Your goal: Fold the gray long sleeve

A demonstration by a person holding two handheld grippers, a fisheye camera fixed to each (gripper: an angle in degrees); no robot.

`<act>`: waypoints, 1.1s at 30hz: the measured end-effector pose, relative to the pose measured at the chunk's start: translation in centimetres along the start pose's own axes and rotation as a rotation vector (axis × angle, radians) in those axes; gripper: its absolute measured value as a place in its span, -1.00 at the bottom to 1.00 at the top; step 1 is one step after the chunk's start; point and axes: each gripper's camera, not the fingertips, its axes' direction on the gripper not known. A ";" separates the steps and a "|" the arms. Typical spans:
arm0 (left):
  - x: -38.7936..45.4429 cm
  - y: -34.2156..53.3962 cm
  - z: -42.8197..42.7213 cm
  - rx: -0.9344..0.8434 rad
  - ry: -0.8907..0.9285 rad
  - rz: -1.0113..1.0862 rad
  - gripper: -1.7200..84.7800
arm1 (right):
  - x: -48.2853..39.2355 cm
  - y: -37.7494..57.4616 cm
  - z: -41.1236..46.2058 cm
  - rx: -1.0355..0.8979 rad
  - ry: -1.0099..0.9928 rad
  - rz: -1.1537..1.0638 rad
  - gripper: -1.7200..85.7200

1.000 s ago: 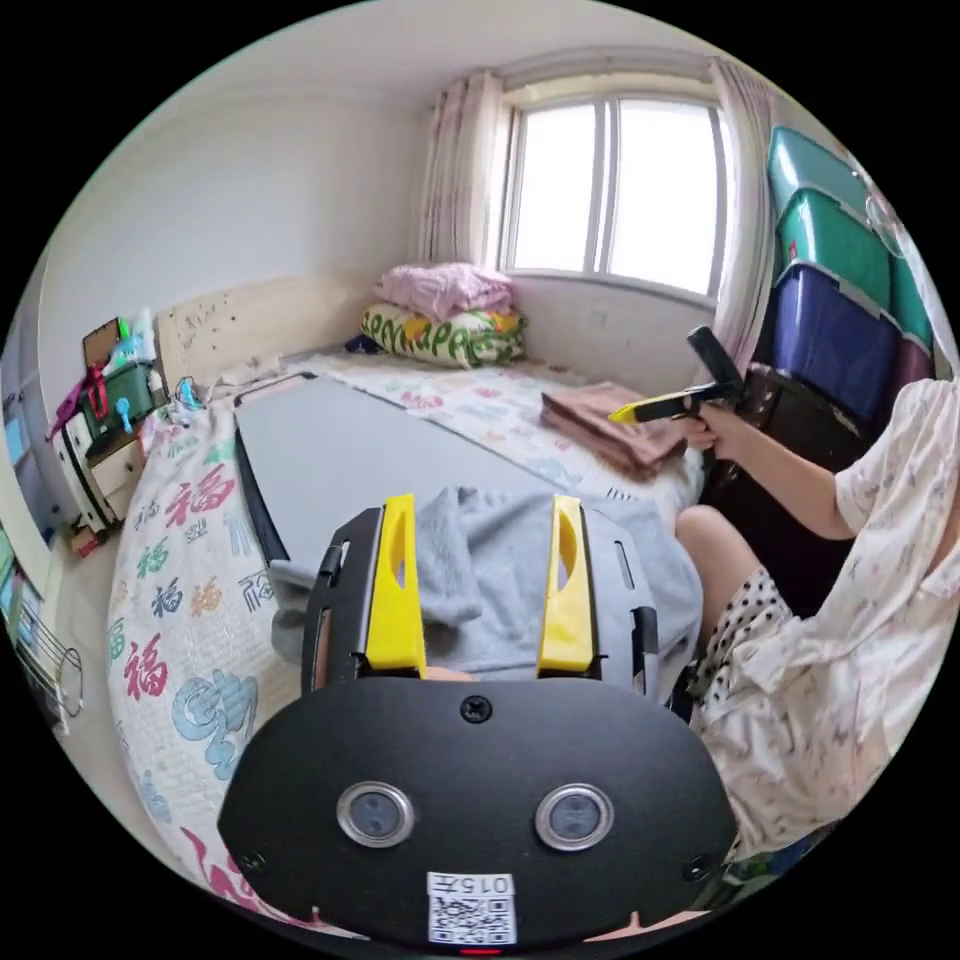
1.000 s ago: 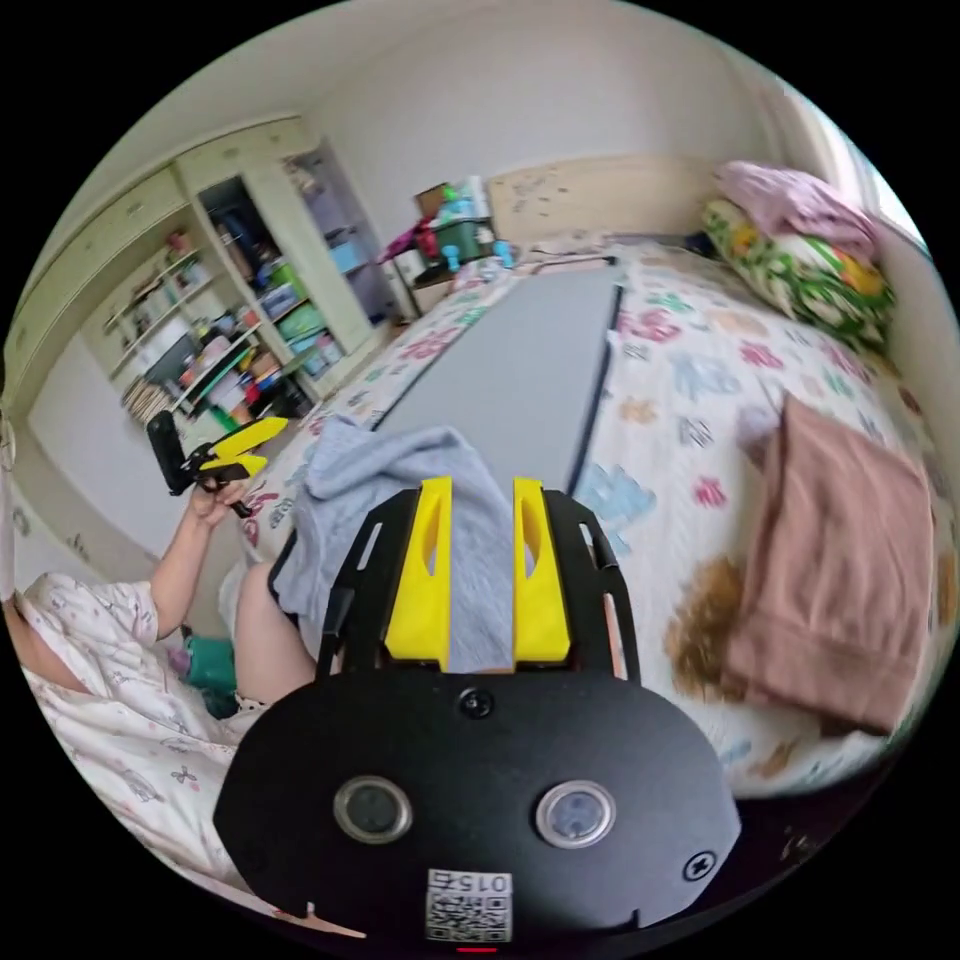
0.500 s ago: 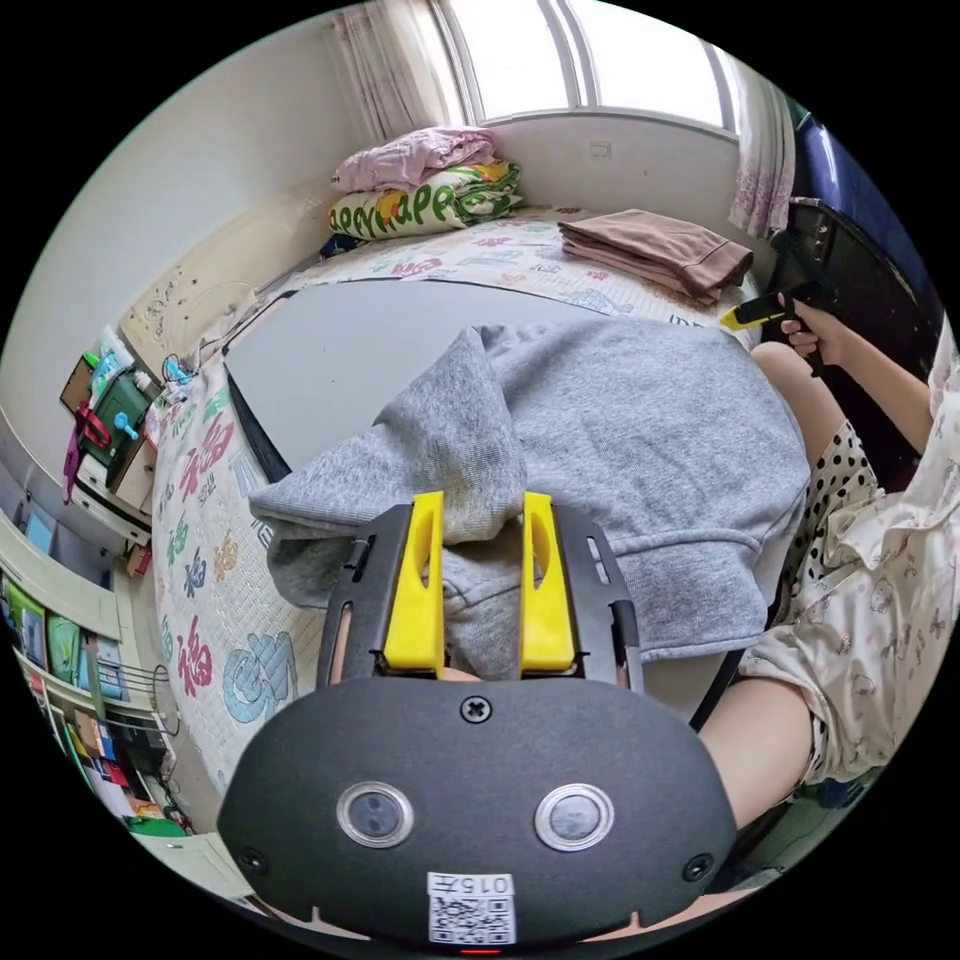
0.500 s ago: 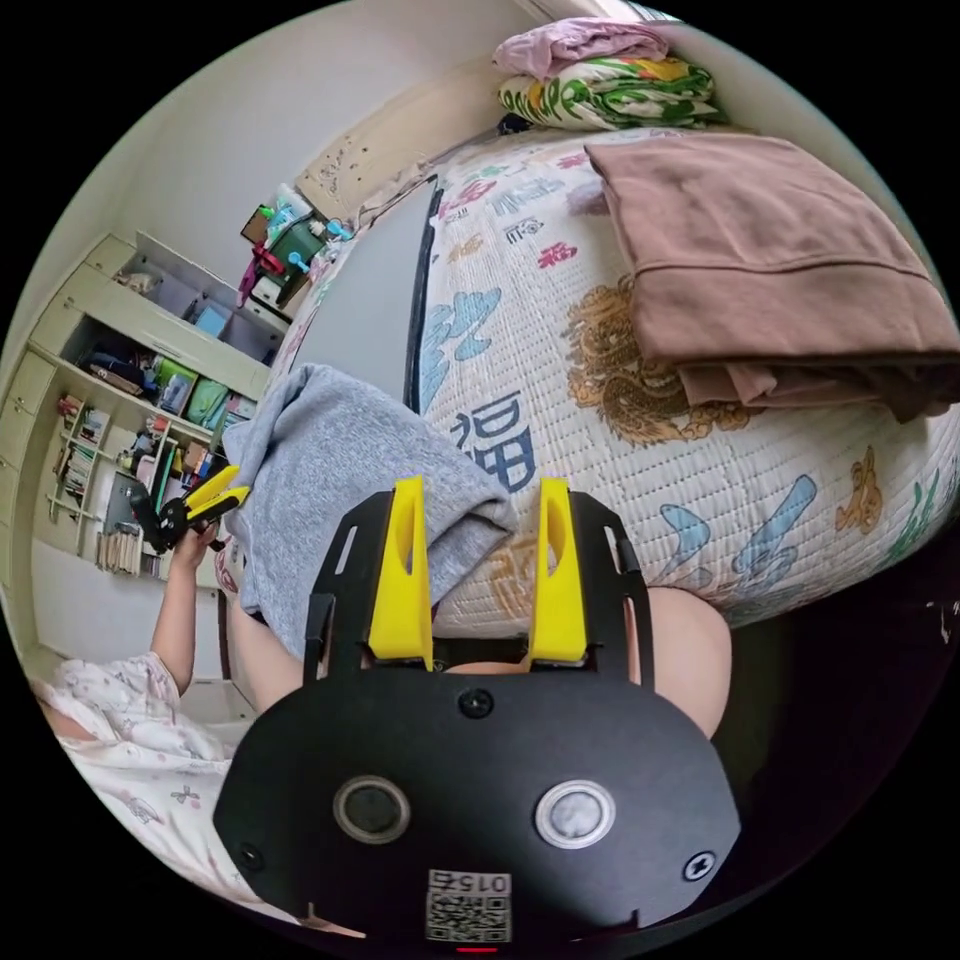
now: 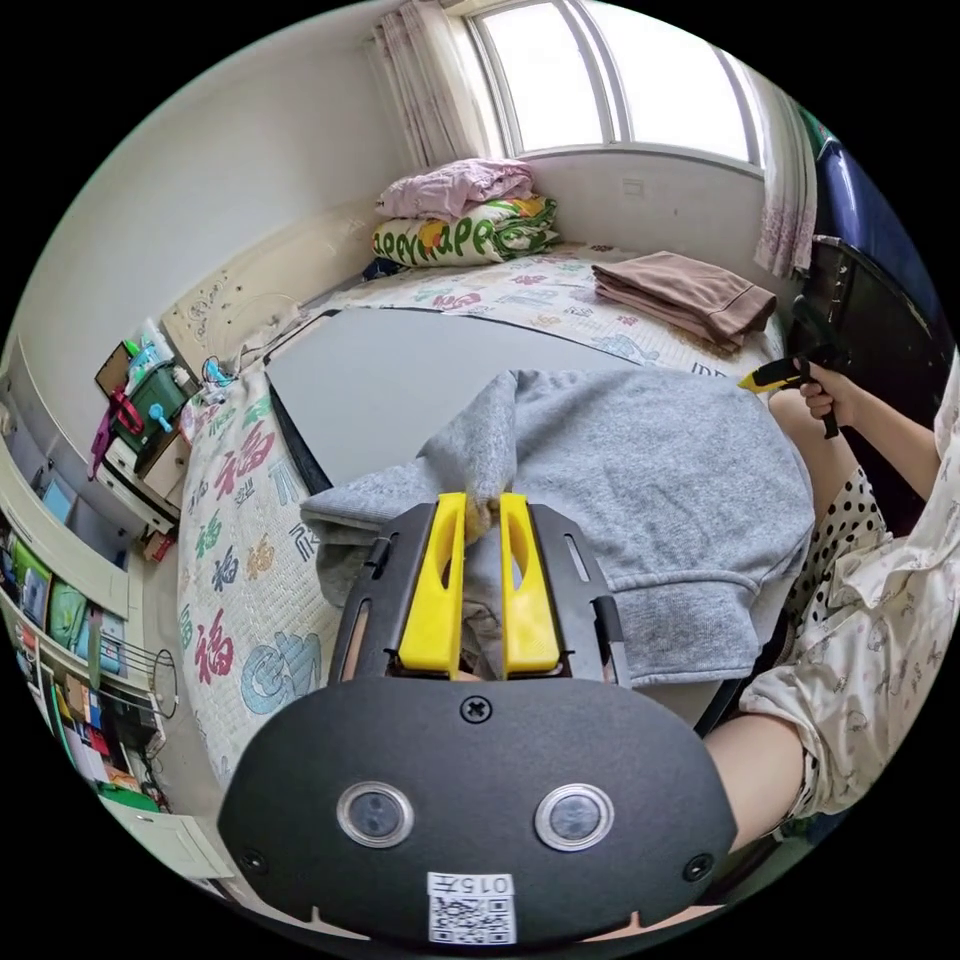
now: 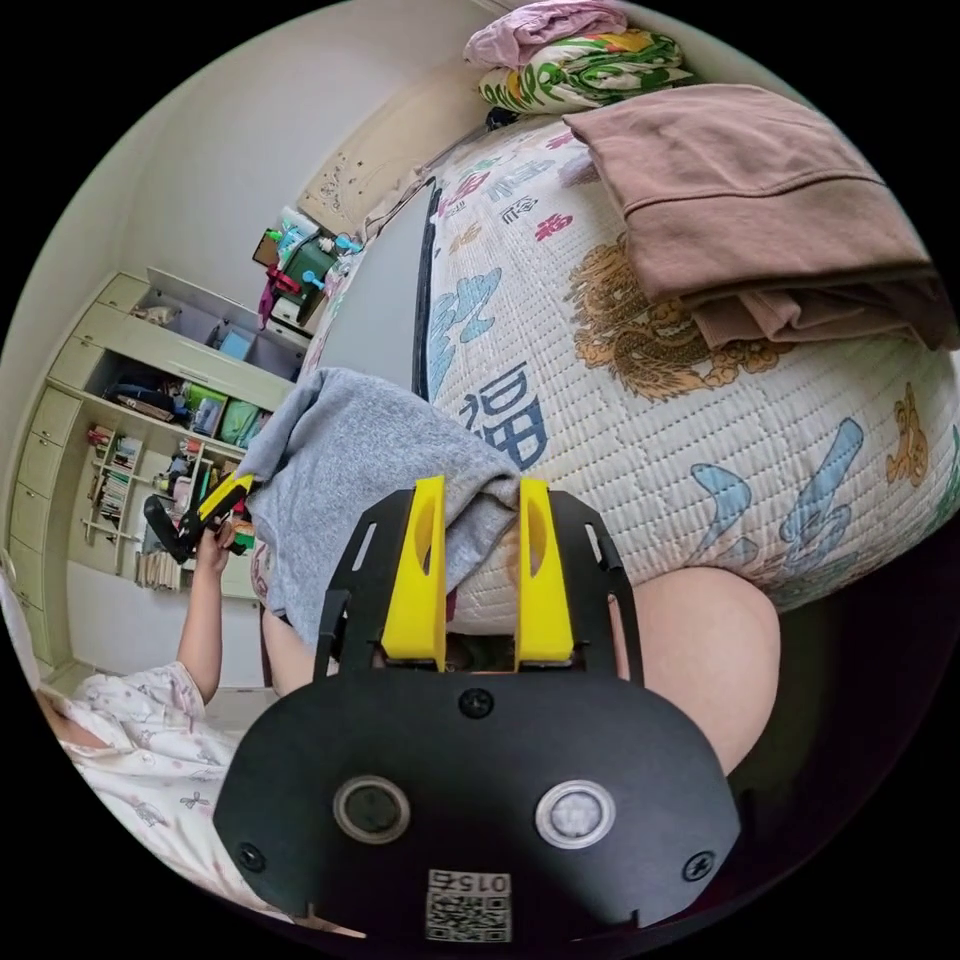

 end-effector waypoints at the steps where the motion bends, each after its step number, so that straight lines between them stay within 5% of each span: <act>1: 0.6 0.4 0.7 -0.025 0.017 0.014 -0.80 | -0.1 0.6 -0.6 0.011 -0.007 -0.006 -0.76; 8: 0.8 3.0 0.5 -0.009 0.004 -0.079 -0.86 | -1.0 4.1 -6.1 0.168 -0.076 -0.019 -0.82; 16: -2.7 12.1 -16.1 0.521 -0.209 -0.506 -0.92 | -8.9 7.1 -17.3 0.409 -0.080 -0.276 -0.84; 25: 4.8 23.0 -30.1 0.853 -0.296 -0.485 -0.94 | -14.9 13.3 -30.9 0.681 -0.139 -0.547 -0.84; 33: 5.1 26.5 -30.3 0.909 -0.238 -0.491 -0.93 | -15.0 12.0 -34.3 0.684 -0.219 -0.547 -0.84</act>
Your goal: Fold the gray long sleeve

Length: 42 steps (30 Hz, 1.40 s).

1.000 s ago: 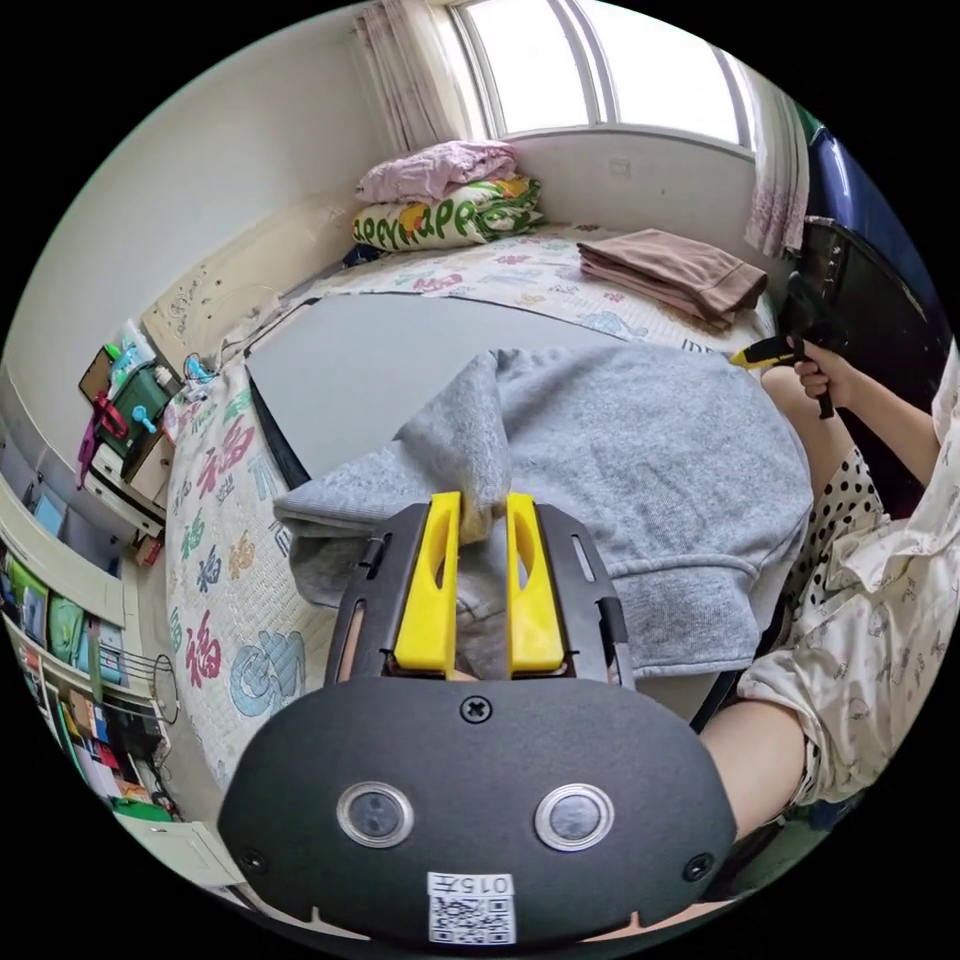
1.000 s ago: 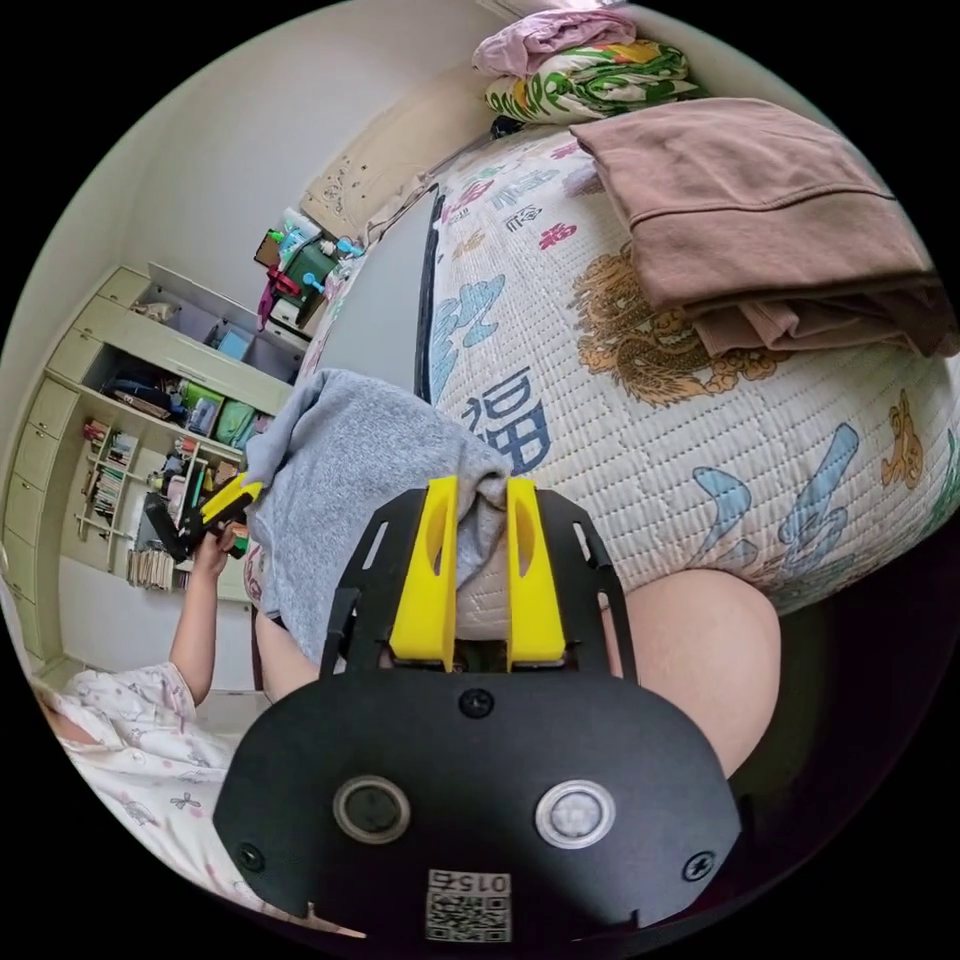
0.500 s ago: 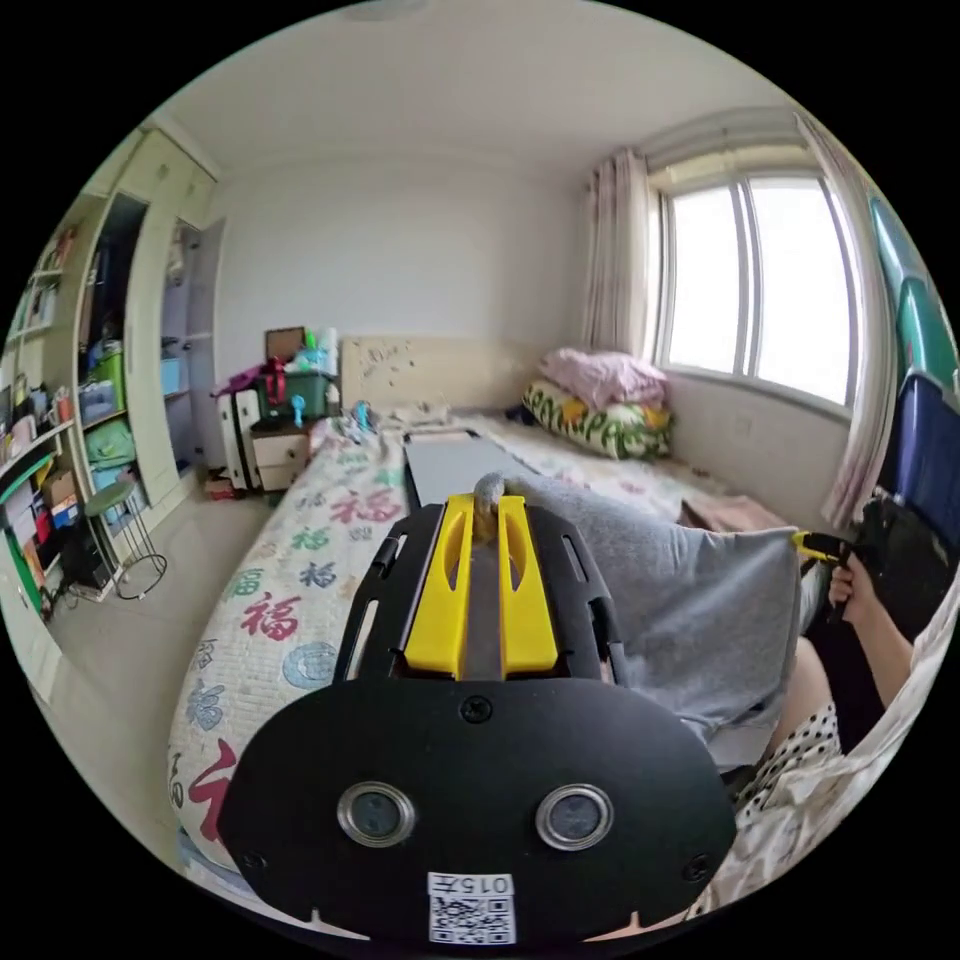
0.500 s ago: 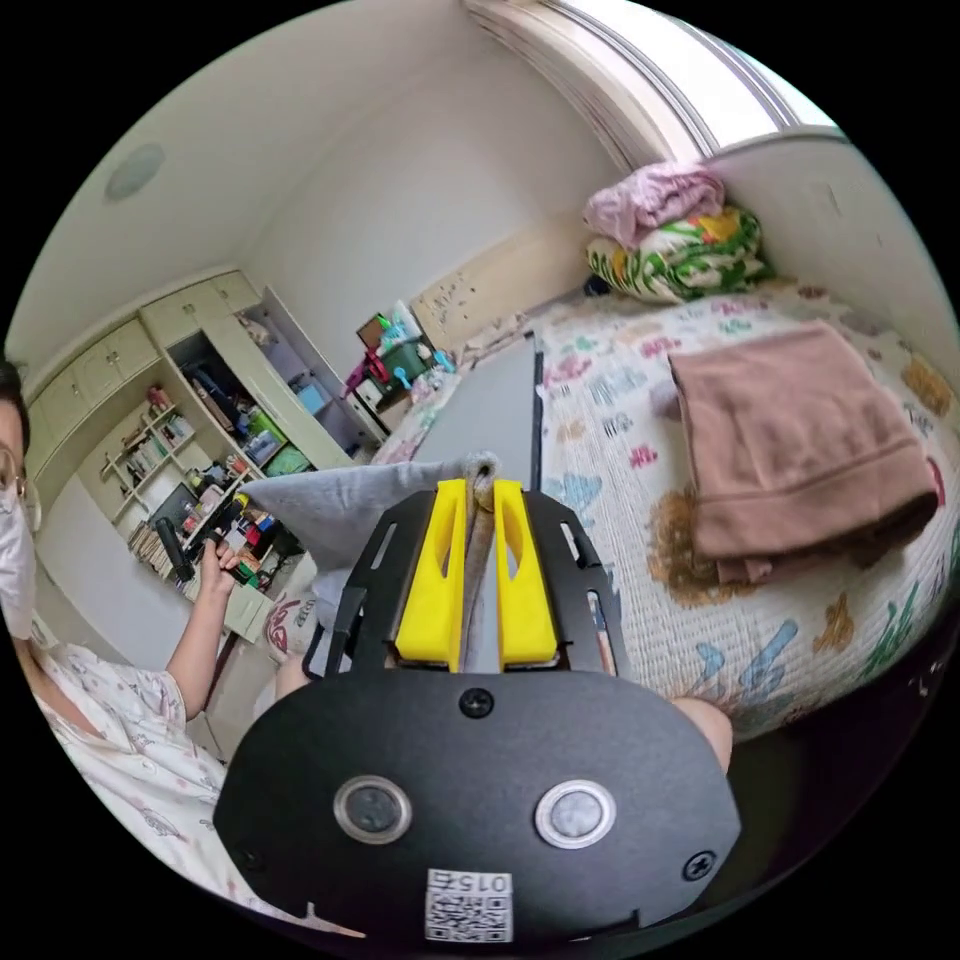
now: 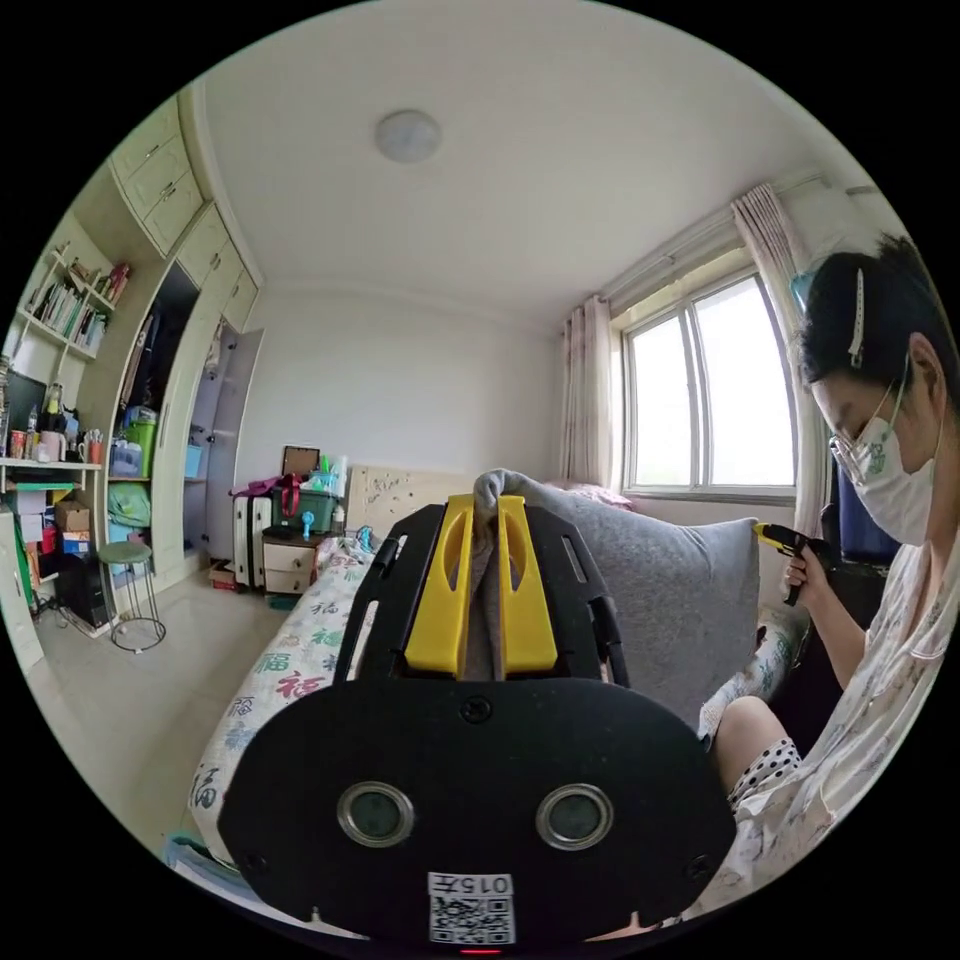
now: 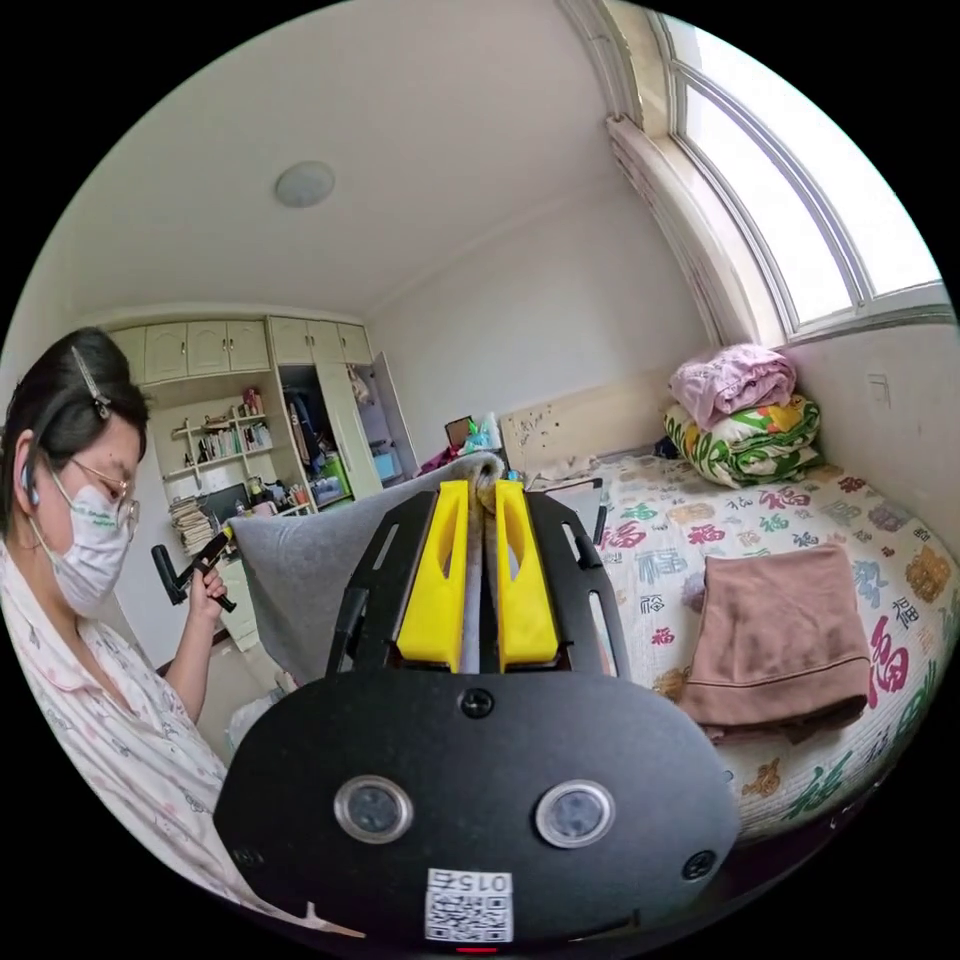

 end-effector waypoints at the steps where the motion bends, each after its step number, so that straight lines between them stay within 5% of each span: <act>1: -0.9 0.7 1.5 -0.033 -0.007 -0.016 -0.93 | 0.9 -0.2 1.5 -0.038 0.007 0.018 -0.84; 12: -11.4 16.9 25.4 -0.656 -0.153 -0.211 -0.93 | 14.9 4.2 27.4 -0.613 0.265 0.178 -0.84; 24: -16.2 18.0 31.7 -0.764 -0.206 -0.219 -0.86 | 22.4 0.3 36.2 -0.708 0.319 0.160 -0.83; 31: -17.6 16.3 23.5 -0.783 -0.197 -0.340 -0.72 | 25.3 -2.0 26.0 -0.592 0.136 0.294 -0.81; 42: -18.4 21.5 16.8 -0.987 -0.016 -0.680 -0.65 | 26.6 4.4 14.6 -0.692 -0.012 0.550 -0.67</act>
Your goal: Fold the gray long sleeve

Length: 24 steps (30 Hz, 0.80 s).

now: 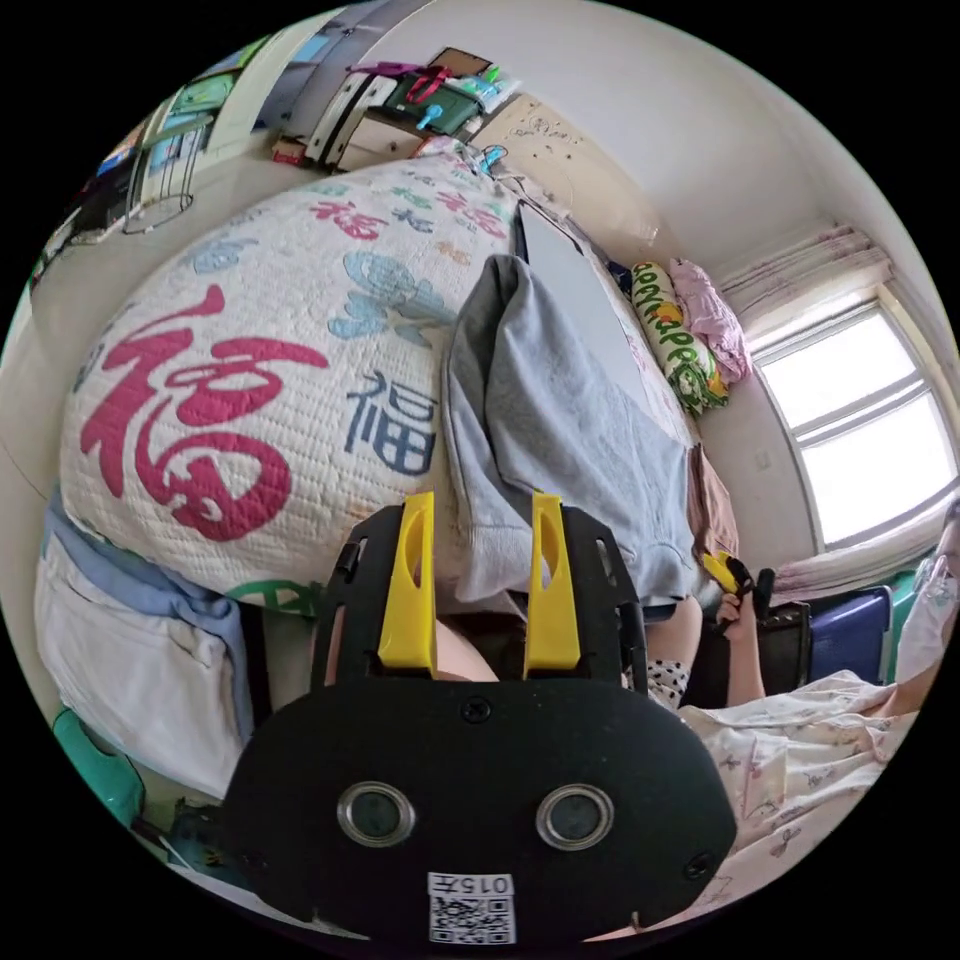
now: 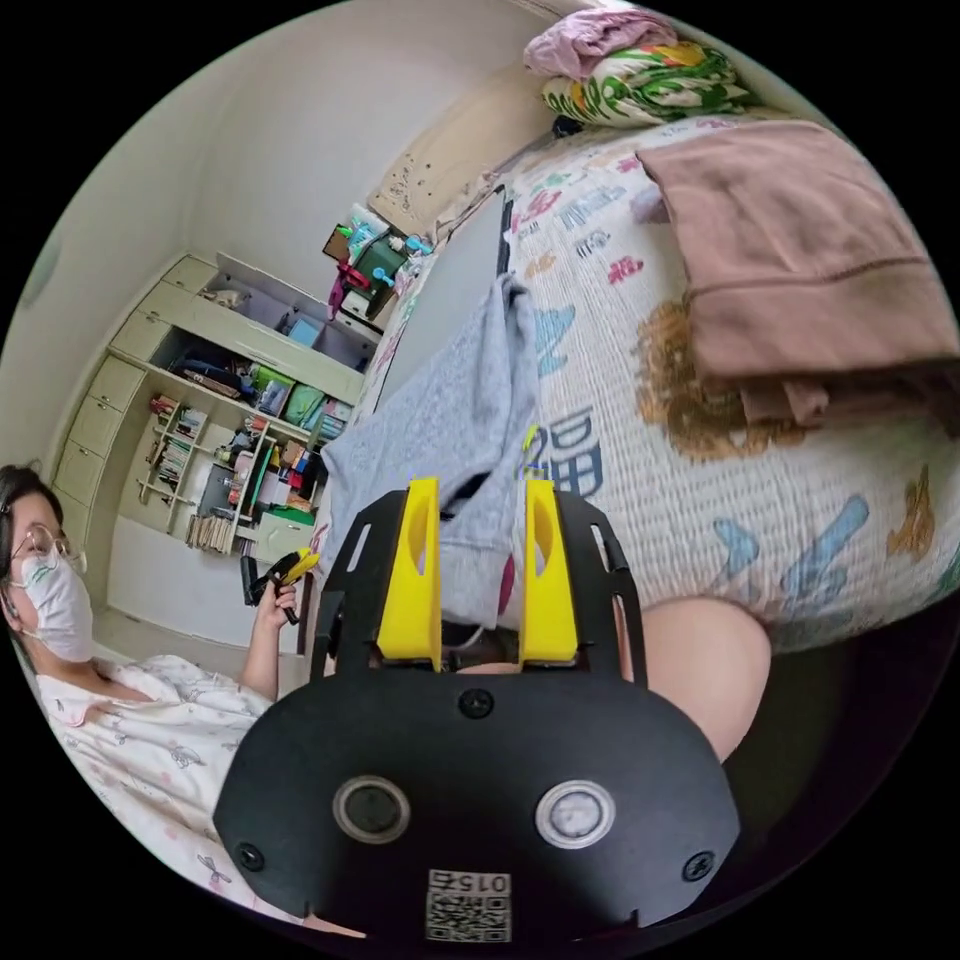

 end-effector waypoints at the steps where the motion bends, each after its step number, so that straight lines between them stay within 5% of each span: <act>1: 0.1 -0.2 0.5 -0.023 0.012 0.008 -0.65 | 0.7 0.2 0.4 -0.025 -0.009 0.019 -0.66; 11: 0.9 -0.7 1.2 -0.053 0.045 0.029 -0.86 | 3.3 -0.7 5.0 -0.219 -0.021 0.039 -0.74; 13: 2.2 -0.4 -0.1 -0.018 0.005 0.071 -0.91 | 3.4 -0.6 4.6 -0.187 -0.030 0.019 -0.87; 24: 8.3 2.1 -2.9 -0.024 -0.164 0.224 -0.92 | 3.9 3.6 4.5 -0.126 0.151 -0.063 -0.92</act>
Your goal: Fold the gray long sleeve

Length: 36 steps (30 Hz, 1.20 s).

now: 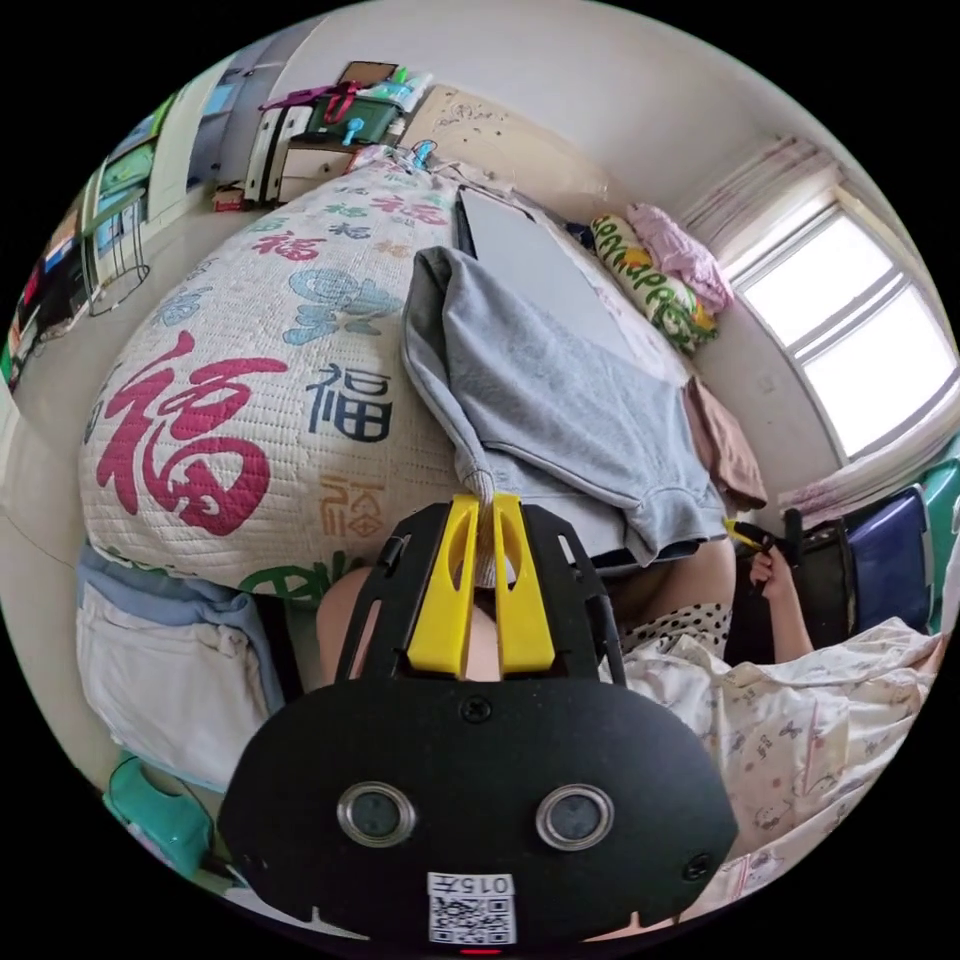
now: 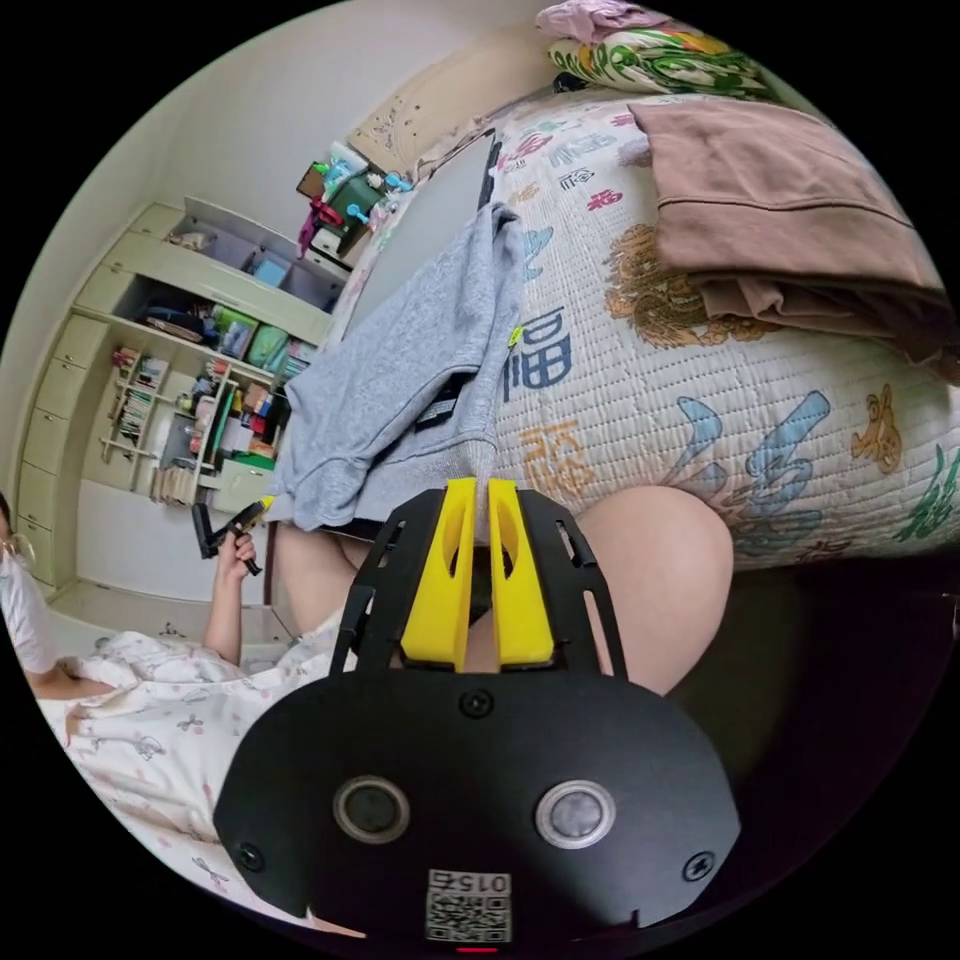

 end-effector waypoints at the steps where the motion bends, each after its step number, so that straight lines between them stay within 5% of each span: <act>1: 0.3 0.1 0.4 -0.008 0.002 0.002 -0.91 | 0.3 0.4 1.0 0.008 -0.017 -0.001 -0.91; 8: 3.5 1.6 -2.7 0.040 -0.169 0.088 -0.82 | -1.7 4.4 1.4 0.194 0.117 -0.221 -0.85; 15: 13.3 2.7 -7.1 0.376 -0.235 0.524 -0.79 | -9.6 8.3 5.7 0.387 0.285 -0.730 -0.80; 21: 19.9 -0.2 -0.4 0.189 -0.123 0.843 -0.71 | -14.2 8.5 16.3 0.191 0.371 -1.100 -0.74; 36: 23.5 -5.8 4.4 -0.173 -0.121 1.137 -0.75 | -14.7 1.5 28.1 -0.206 0.338 -1.153 -0.77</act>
